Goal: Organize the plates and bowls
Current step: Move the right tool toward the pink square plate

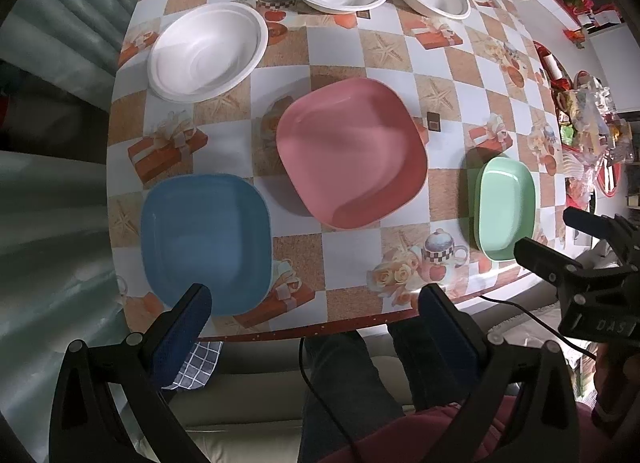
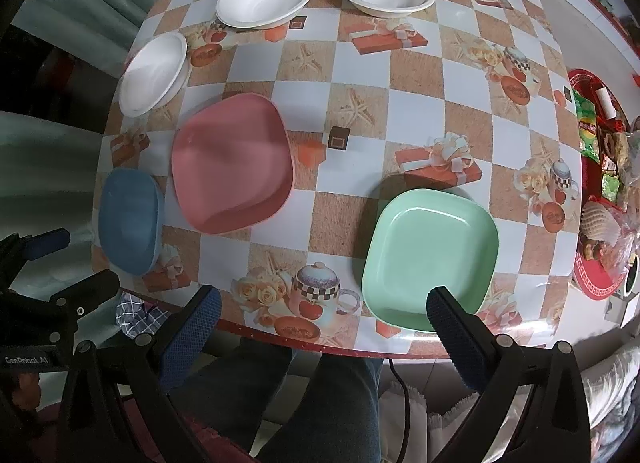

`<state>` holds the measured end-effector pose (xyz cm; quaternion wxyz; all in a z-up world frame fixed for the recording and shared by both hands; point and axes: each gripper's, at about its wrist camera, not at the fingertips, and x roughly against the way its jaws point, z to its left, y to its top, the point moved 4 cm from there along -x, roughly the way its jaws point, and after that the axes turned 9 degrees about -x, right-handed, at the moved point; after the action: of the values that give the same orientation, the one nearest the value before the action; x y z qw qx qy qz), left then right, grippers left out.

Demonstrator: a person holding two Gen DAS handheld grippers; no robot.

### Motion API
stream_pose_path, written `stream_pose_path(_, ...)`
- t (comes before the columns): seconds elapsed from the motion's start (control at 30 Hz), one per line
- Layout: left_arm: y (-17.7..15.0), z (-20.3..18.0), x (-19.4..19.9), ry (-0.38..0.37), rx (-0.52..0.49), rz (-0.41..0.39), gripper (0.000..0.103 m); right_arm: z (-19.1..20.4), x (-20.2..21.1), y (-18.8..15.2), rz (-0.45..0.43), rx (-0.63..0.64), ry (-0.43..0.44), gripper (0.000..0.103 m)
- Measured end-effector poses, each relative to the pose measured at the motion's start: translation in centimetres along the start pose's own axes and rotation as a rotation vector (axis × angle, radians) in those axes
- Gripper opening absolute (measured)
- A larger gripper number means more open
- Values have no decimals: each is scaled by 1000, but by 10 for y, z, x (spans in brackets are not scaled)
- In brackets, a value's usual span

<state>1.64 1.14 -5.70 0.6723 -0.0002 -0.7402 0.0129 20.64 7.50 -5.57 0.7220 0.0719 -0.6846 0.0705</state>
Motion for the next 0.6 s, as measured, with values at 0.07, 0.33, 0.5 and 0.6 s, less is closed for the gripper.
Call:
stream_pose_path(0.07, 1, 0, -2, -6, -1, 4, 103, 1, 1, 1, -4, 2, 22, 103)
stream_pose_path(0.33, 11, 3, -11, 17, -9, 23, 103, 1, -4, 9, 19, -3, 62, 103)
stream_pose_path(0.5, 21, 4, -18, 64, -13, 44, 103, 2, -11, 16, 41, -3, 64, 103)
stream_pose_path(0.6, 27, 4, -22, 67, -10, 52, 103, 2, -16, 19, 47, 0, 66, 103)
